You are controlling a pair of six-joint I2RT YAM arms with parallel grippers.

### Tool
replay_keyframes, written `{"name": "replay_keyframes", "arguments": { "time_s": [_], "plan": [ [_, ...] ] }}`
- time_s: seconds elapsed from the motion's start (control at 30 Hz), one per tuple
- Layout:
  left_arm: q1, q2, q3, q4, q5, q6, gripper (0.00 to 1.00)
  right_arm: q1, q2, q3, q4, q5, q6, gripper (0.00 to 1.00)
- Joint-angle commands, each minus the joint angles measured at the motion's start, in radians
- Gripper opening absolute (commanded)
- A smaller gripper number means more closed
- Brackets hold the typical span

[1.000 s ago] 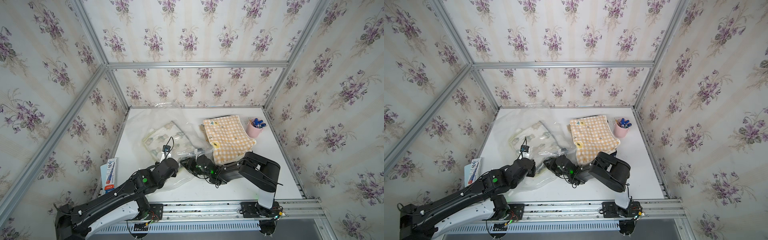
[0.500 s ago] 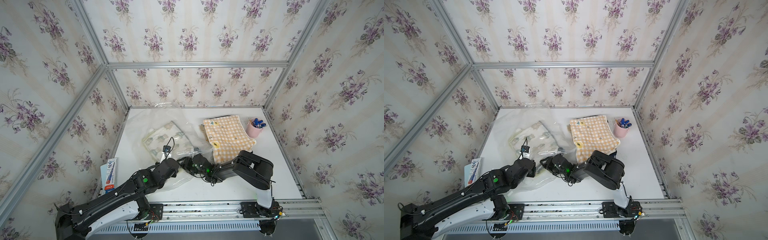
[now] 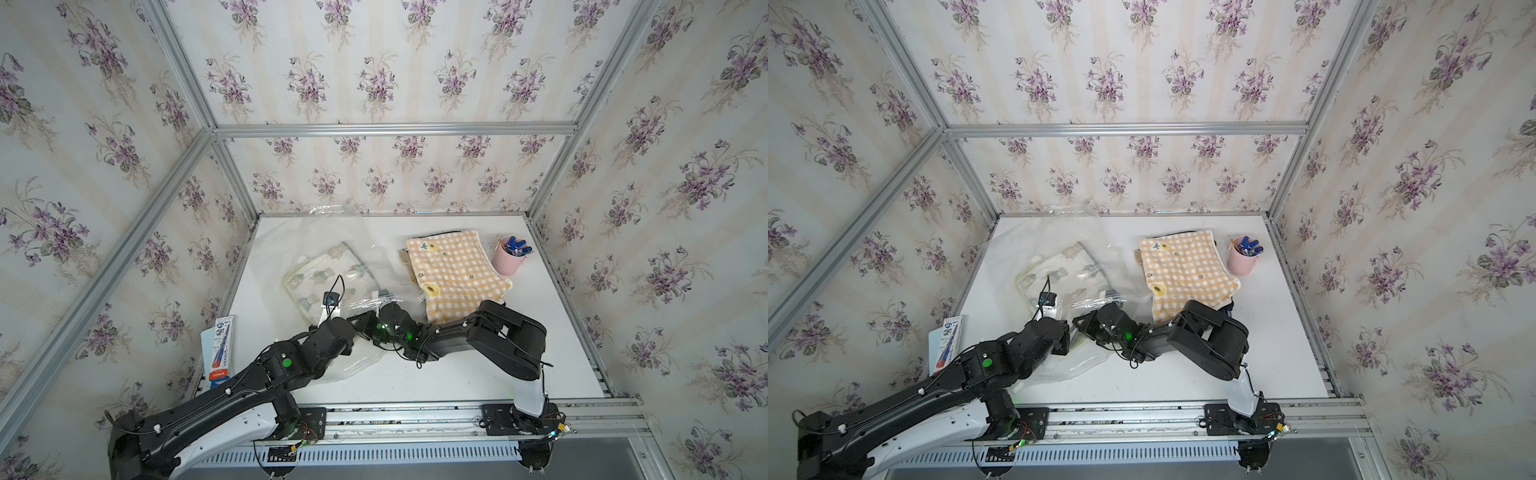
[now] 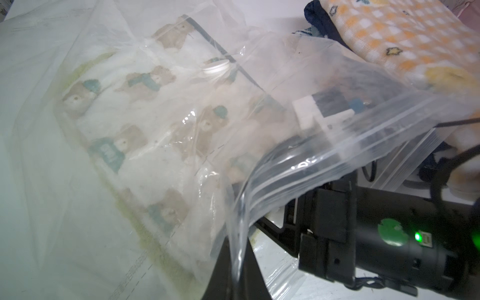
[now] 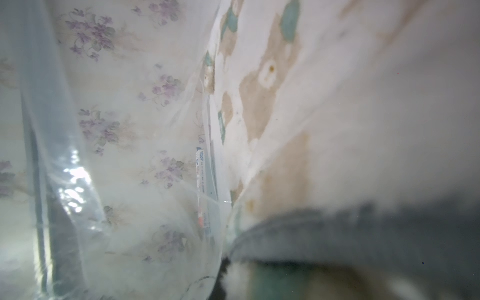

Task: Take the blanket out of the vacuum bag
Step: Take out the blanket from the vacuum bag.

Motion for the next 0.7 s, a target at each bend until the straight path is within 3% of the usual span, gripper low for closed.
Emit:
{"name": "replay_keyframes", "arguments": {
  "time_s": [0.0,0.23,0.4,0.67],
  "plan": [
    [0.0,-0.007,-0.002,0.003,-0.013,-0.006,0.09,-0.002,-0.02,0.001,0.05,-0.007,-0.026,0.0],
    [0.0,0.008,0.01,-0.003,-0.019,-0.001,0.09,-0.004,-0.075,-0.002,0.008,0.002,-0.022,0.02],
    [0.0,0.002,0.008,-0.002,-0.023,-0.001,0.09,-0.007,-0.043,-0.044,0.036,0.02,0.038,0.23],
    [0.001,0.006,0.003,0.007,-0.019,-0.004,0.09,-0.004,0.003,-0.049,0.031,0.062,0.103,0.44]
  ]
}}
